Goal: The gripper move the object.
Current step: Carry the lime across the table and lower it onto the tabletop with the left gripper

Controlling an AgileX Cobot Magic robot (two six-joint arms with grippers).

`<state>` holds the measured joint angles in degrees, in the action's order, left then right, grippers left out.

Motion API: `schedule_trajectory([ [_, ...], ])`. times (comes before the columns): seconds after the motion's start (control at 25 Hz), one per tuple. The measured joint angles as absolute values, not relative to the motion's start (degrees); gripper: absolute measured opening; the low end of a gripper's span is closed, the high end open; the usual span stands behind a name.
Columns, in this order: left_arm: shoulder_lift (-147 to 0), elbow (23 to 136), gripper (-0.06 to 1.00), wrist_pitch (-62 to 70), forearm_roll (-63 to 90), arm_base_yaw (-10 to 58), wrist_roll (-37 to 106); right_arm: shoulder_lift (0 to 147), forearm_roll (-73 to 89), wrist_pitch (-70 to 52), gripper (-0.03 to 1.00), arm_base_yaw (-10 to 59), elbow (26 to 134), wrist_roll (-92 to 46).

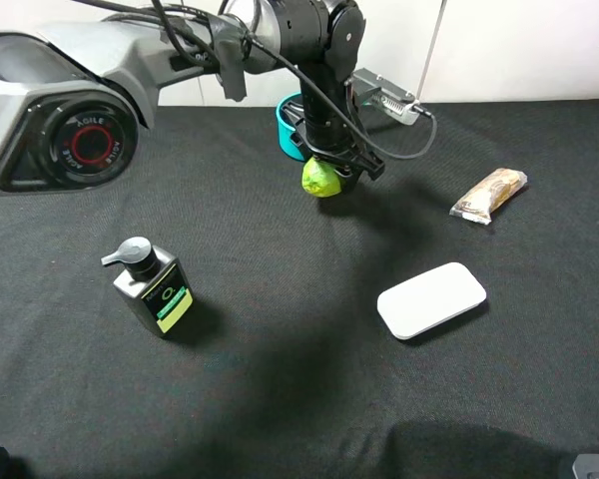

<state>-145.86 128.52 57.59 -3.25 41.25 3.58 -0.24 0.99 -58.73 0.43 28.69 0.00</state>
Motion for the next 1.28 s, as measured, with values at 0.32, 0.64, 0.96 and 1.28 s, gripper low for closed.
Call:
schedule_trajectory([
  [0.32,-146.2,128.5,0.61,57.2,-3.2,41.2,3.6,-0.2,1.0,-58.7,0.69,0.4,28.7,0.0],
  [0.64,-146.2,128.5,0.61,56.7,-3.2,40.9,3.6,-0.2,1.0,-58.7,0.69,0.4,28.7,0.0],
  [0.96,-146.4,128.5,0.61,55.7,-3.2,40.4,3.6,-0.2,1.0,-58.7,0.69,0.4,28.7,0.0],
  [1.28,-147.7,128.6,0.61,55.7,-3.2,40.4,3.6,-0.2,1.0,-58.7,0.69,0.4,28.7,0.0],
])
